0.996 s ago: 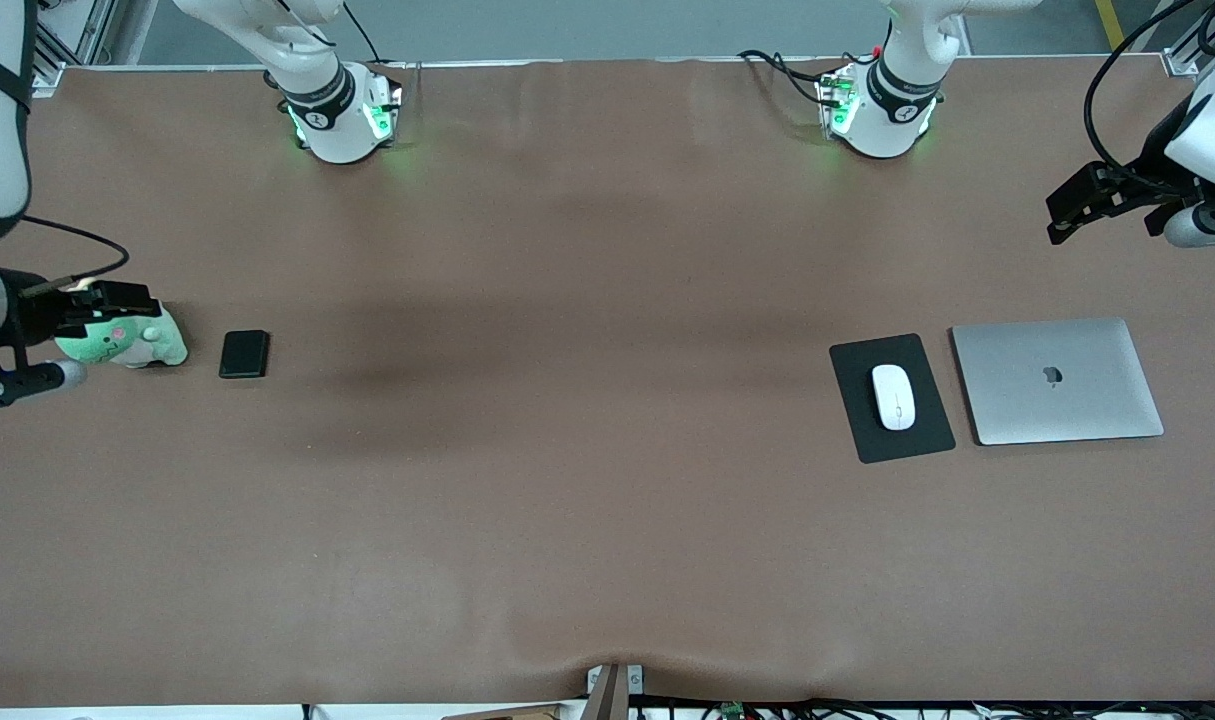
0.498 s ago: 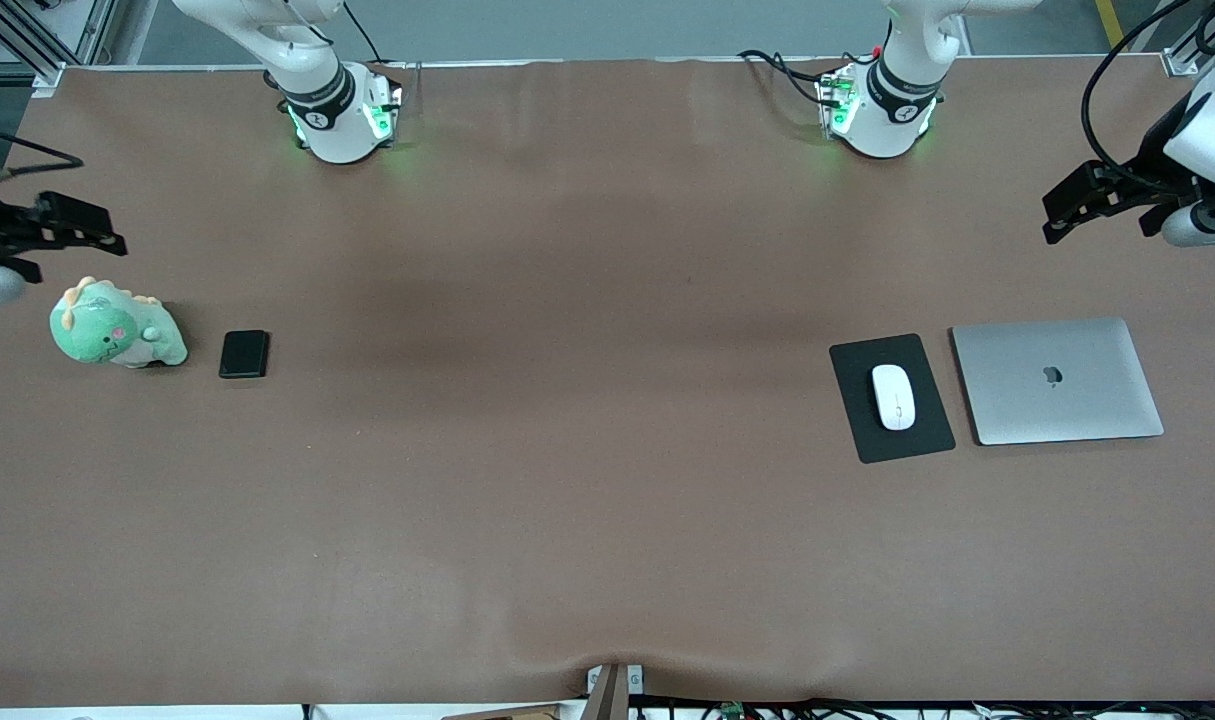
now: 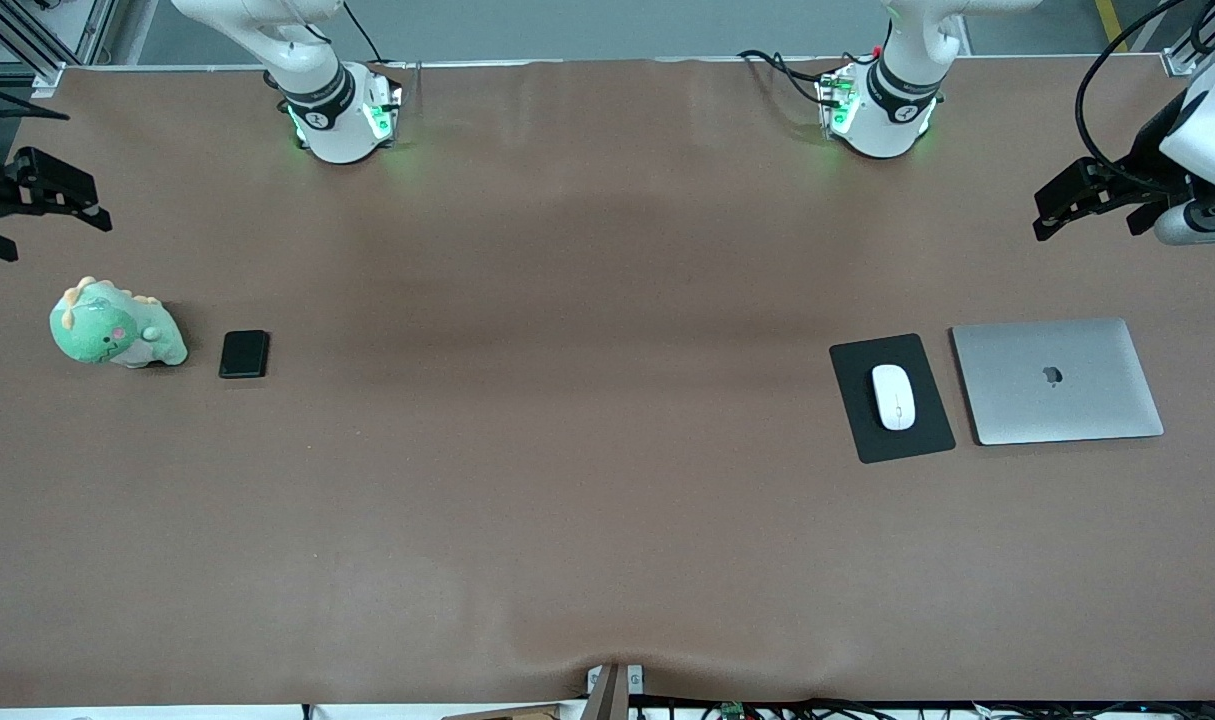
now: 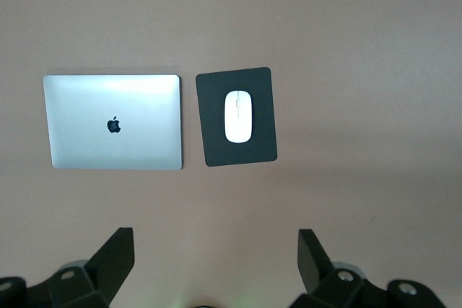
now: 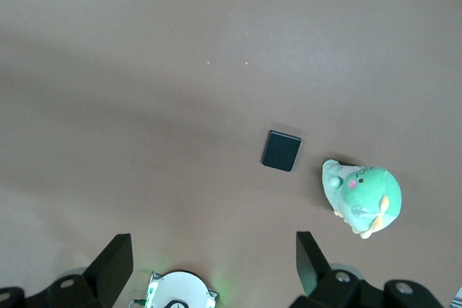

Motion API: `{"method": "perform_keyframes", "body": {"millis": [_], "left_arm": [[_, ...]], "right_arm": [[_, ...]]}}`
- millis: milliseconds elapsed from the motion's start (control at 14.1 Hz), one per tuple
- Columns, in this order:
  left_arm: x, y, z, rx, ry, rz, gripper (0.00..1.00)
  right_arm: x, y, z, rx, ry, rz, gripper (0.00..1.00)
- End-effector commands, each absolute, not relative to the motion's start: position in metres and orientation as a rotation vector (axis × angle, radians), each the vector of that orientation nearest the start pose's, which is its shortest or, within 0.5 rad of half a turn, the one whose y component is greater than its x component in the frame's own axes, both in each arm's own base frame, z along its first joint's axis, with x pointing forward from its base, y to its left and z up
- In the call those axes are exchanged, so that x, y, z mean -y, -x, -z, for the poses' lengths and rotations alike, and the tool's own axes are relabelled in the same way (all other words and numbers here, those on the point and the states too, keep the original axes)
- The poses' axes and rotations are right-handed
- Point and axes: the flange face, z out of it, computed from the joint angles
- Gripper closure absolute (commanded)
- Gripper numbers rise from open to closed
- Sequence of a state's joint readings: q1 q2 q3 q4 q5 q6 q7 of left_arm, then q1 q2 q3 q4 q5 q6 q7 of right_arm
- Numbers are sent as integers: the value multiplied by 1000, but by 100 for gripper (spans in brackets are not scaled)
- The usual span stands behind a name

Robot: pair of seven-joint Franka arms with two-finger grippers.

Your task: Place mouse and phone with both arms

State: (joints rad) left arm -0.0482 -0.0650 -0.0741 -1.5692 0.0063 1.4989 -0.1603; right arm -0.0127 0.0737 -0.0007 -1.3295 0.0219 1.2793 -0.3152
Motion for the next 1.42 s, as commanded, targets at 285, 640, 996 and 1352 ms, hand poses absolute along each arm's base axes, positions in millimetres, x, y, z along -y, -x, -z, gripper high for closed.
{"method": "perform_keyframes", "body": {"millis": [285, 640, 996, 1352], "left_arm": [[62, -520, -657, 46, 3134, -33, 0], [63, -520, -656, 36, 3135, -35, 0], [61, -520, -656, 41, 3134, -33, 0], [61, -520, -656, 41, 3134, -33, 0]], "right_arm": [[6, -506, -662, 330, 3088, -184, 0], [9, -506, -661, 323, 3089, -181, 0], [8, -508, -660, 321, 3087, -184, 0], [11, -508, -660, 311, 3087, -181, 0]]}}
